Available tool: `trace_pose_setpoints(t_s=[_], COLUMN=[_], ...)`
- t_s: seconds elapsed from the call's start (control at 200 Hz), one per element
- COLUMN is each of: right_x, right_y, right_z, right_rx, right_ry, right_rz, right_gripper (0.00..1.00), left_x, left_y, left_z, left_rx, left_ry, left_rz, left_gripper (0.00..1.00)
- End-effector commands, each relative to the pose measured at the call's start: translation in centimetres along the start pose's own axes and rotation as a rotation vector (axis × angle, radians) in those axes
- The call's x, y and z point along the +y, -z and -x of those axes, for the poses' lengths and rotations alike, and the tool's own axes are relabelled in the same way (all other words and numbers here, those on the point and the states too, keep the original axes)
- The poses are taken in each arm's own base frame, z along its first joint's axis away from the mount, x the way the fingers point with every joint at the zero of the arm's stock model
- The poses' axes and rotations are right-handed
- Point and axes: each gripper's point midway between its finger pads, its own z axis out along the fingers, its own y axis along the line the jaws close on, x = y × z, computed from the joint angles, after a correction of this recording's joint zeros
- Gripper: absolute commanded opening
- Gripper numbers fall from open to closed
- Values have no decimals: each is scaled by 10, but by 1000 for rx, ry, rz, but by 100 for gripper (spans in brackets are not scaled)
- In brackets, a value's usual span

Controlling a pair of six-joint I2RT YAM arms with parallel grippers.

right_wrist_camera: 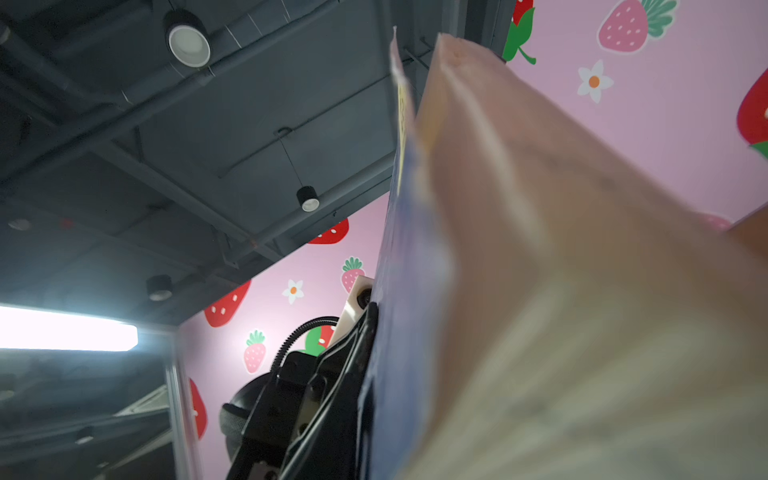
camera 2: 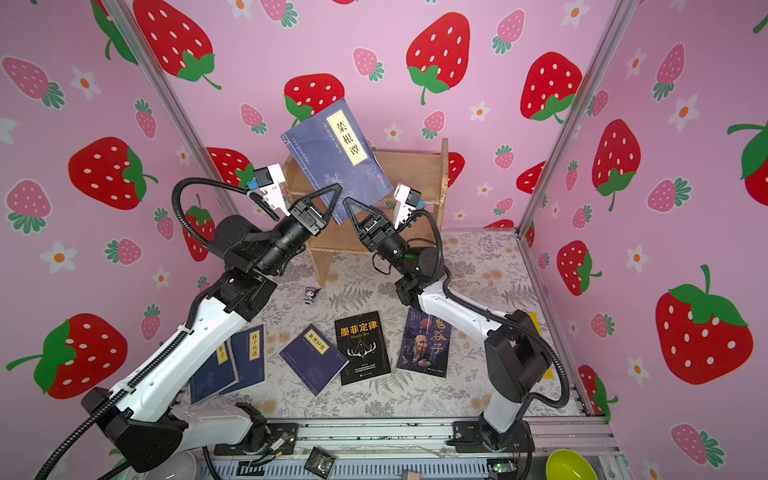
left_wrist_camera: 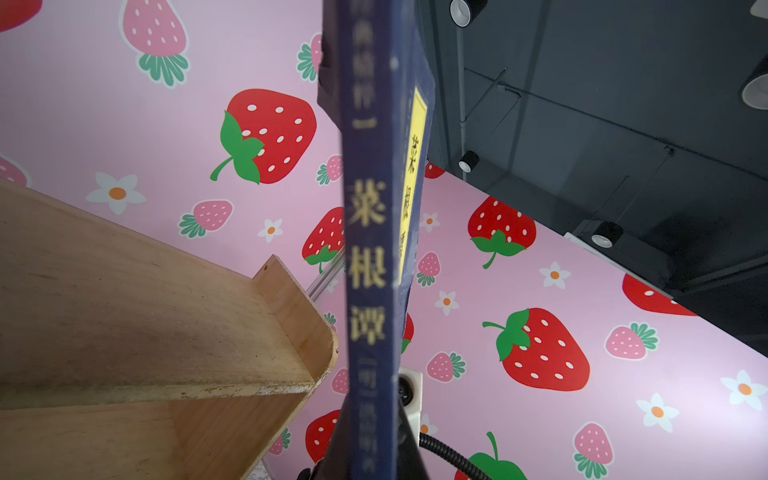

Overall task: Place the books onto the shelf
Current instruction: 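Lift the blue book upright with the left gripper toward the bookshelf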

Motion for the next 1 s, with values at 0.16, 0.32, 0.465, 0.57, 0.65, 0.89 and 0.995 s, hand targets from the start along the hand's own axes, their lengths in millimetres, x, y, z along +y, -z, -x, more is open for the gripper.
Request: trace_pose_setpoints(t_s=[0.16, 0.32, 0.465, 0.57, 0.65, 0.89, 0.995], right_x=[-6, 0, 8, 18, 28, 45, 50], right_y=[2, 14, 30, 34, 36, 39, 39], right_z=[16, 27, 39, 38, 36, 36, 38], right_rx=[22, 113, 165, 239, 264, 294, 294], right_ry=[7, 51, 73, 67, 58, 58, 63], right_rz=[-108, -155, -183, -171, -150, -135, -131], right_gripper=[6, 5, 5, 6, 6, 7, 8], left_x=[-37, -33, -34, -34, -38, -44, -41], left_y=[4, 11, 18, 15, 8, -8, -7], left_z=[16, 15, 21, 23, 22, 16, 15], left_rx=[21, 124, 176, 208, 237, 292, 284], left_ry=[-90, -172, -179, -139, -87, -4, -8], left_rz=[-61, 8, -17, -56, -126, -232, -219], left_gripper=[52, 99, 99, 100, 97, 85, 81])
